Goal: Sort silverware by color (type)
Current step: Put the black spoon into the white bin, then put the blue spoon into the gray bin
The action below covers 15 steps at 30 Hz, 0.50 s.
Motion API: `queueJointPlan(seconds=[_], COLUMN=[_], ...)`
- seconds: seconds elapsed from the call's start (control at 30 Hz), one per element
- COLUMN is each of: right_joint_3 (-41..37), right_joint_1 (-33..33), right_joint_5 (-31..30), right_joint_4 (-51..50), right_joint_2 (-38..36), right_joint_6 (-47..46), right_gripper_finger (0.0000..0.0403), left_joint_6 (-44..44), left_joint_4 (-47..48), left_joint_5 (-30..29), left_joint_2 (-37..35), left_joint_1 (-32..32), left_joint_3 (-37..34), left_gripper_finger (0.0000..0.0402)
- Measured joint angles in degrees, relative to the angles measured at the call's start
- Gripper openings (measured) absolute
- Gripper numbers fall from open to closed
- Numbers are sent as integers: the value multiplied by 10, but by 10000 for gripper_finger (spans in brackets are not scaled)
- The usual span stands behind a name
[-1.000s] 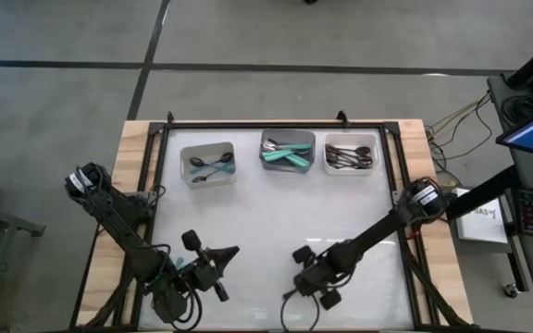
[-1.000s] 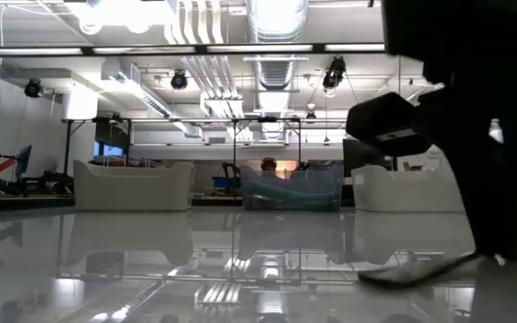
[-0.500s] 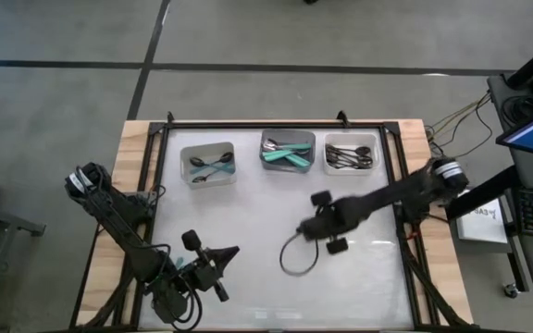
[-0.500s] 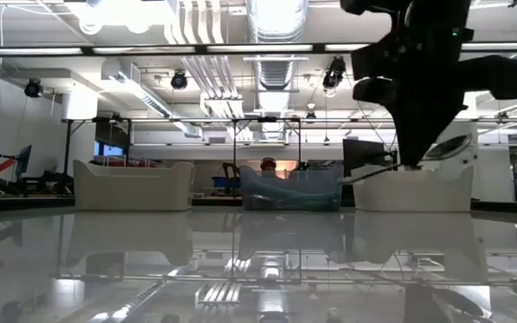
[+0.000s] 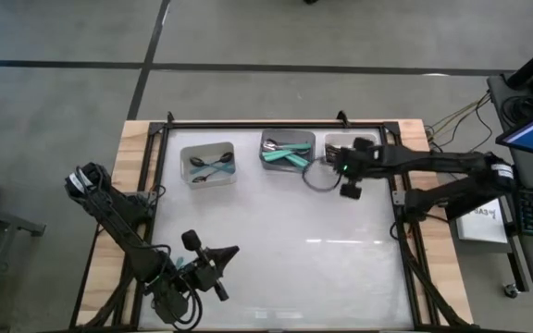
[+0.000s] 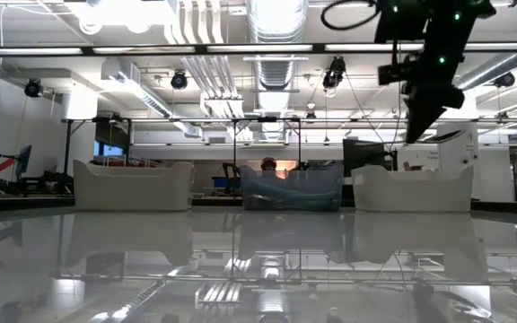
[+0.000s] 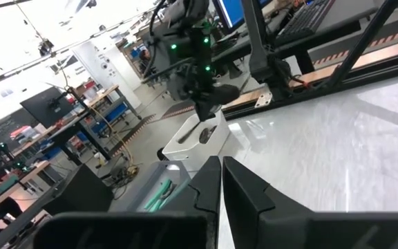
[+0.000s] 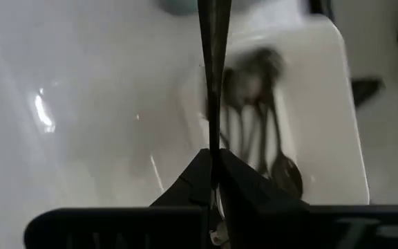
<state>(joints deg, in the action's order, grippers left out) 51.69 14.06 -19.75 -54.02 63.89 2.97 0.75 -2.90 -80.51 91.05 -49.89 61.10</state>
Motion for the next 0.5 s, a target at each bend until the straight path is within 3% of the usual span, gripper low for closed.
queueJointPlan(seconds=[0.27,0.5], right_joint_3=[-69,-73], right_joint_1=[117,145], right_joint_5=[1,-52], right_joint_4=[94,143], right_joint_2=[-34,-17], right_joint_6=[-51,28], right_gripper_finger=[15,69], left_joint_6=[-2,-4], left_joint_4=[0,0], left_joint_5=[0,0], left_joint_2=[0,0], left_joint_1=[0,0], left_joint_3=[0,0], left_gripper_finger=[0,0])
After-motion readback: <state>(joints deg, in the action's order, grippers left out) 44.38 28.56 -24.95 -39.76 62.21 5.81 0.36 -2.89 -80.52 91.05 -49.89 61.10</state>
